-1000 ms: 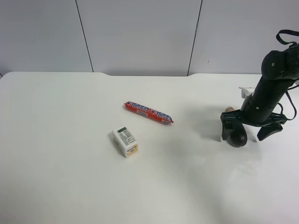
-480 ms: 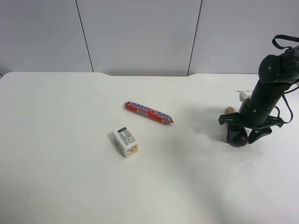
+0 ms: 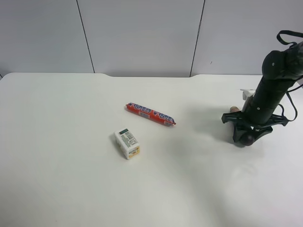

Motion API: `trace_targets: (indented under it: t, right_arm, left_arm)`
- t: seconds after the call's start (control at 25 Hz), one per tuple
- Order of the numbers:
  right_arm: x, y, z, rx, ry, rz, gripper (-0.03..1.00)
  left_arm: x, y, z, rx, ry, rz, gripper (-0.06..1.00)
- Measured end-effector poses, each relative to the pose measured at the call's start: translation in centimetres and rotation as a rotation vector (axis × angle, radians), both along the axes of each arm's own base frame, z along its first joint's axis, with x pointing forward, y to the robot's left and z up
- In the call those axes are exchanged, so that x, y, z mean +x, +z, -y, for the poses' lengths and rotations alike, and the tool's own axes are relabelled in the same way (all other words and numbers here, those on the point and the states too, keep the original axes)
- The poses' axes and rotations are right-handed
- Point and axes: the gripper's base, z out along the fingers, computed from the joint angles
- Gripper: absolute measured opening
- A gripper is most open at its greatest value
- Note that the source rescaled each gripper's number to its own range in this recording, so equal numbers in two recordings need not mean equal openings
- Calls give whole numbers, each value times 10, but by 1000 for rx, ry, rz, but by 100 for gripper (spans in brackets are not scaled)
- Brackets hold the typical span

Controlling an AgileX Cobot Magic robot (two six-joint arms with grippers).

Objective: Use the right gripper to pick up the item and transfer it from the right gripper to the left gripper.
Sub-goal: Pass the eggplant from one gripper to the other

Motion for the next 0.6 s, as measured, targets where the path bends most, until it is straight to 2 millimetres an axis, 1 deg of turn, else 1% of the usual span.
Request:
trace_targets:
  t: [0.24, 0.4, 0.48, 0.6]
  right_arm:
    - [11, 45, -4, 42, 29, 25, 0]
    - [8, 70, -10, 100, 66, 78, 0]
    - [6, 79, -17, 102, 98, 105, 0]
    - [0, 92, -35, 108, 173, 128, 0]
  left_arm:
    - [0, 0, 0, 0, 0, 0, 100]
    - [0, 0, 0, 0, 0, 0, 100]
    - [0, 0, 0, 0, 0, 0, 100]
    - [0, 0, 0, 0, 0, 0, 100]
